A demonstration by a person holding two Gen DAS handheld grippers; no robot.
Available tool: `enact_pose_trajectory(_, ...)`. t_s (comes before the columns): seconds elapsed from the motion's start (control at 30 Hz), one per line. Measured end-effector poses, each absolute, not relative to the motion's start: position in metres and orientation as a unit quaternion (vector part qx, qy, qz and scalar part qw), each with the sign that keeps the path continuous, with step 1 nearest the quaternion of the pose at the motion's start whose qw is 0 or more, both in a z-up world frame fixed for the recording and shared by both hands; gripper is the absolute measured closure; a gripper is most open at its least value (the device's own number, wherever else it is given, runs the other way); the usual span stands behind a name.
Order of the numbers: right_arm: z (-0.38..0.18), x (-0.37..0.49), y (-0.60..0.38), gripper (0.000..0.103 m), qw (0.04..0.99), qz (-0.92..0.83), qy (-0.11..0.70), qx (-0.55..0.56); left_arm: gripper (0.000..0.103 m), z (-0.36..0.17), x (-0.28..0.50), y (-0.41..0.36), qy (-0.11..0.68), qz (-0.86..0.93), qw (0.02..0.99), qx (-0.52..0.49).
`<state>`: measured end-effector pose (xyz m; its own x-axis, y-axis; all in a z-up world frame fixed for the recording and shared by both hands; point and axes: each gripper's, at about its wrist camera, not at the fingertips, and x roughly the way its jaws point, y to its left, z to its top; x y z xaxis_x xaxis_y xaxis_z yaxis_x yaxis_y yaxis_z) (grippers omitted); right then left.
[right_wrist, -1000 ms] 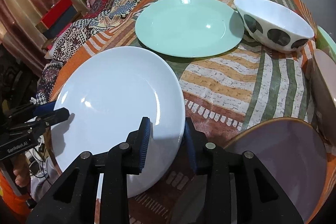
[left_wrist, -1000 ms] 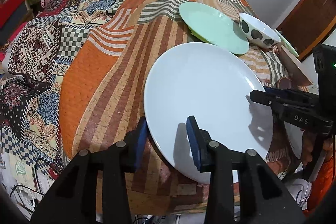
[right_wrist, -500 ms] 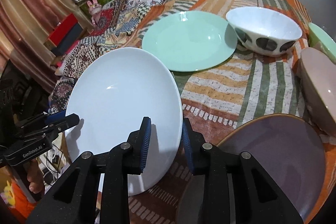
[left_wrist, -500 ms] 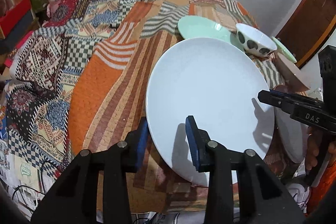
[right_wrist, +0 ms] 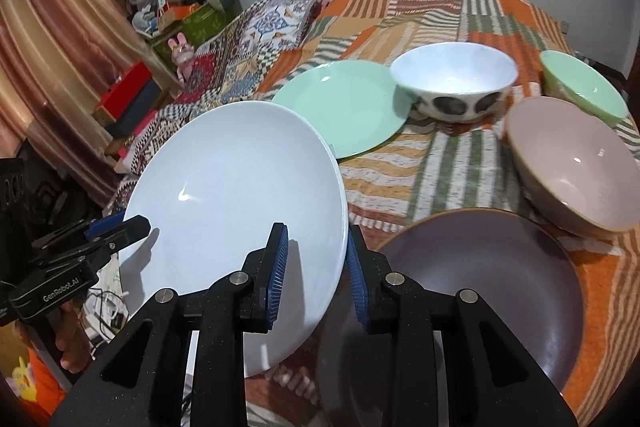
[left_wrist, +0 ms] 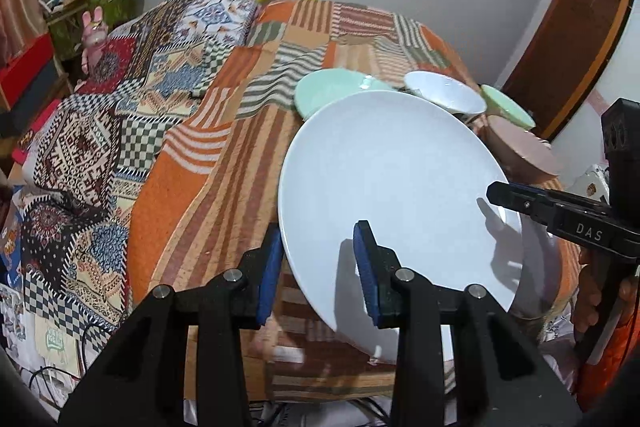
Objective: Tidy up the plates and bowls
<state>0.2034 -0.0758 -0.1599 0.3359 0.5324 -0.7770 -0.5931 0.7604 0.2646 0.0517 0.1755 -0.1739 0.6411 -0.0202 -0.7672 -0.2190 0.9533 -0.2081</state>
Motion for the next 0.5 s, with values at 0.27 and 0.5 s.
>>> enact_pose_trajectory(0.27, -0.143, 0.194, -0.111, 0.076, 0.833, 0.335, 0.440, -0.014, 0.067, -0.155, 0.054, 0.144, 0.406, 0.038, 0.905, -0.123)
enact_pose_trajectory(0.5, -0.136, 0.186, -0.144, 0.076, 0.846, 0.319, 0.427, 0.000, 0.067, -0.145, 0.058, 0.114, 0.401, 0.017, 0.910, -0.102)
